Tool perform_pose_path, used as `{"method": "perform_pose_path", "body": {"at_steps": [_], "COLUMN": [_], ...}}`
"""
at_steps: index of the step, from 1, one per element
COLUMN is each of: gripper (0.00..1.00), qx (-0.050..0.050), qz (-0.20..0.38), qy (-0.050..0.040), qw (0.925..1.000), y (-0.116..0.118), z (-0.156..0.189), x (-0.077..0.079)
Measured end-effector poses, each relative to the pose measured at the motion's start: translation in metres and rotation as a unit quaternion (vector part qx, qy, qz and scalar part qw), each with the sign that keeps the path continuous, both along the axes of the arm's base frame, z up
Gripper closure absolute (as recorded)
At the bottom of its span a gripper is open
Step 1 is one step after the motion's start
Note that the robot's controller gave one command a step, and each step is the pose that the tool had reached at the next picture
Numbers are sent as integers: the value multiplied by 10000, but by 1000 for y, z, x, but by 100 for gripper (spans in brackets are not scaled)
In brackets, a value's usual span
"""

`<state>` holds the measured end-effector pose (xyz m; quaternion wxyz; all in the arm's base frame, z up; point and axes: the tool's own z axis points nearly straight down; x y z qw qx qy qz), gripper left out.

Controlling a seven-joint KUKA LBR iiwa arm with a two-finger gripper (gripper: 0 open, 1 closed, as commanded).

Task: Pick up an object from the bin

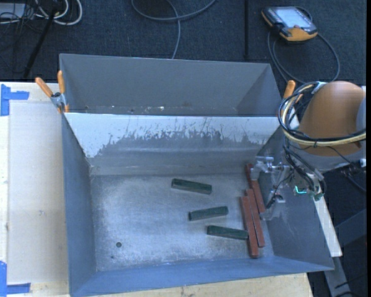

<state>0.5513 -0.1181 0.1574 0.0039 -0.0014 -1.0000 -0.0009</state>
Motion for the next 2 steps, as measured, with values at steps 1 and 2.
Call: {"method": "perform_pose_path", "body": {"at_steps": [1,2], "gripper": [0,100], "qx": [-7,-6], "qz": [13,-829], "qy": [-36,-37], "qw": [10000,9966], "y": [0,3], "z": [4,-83], "x": [2,30]}}
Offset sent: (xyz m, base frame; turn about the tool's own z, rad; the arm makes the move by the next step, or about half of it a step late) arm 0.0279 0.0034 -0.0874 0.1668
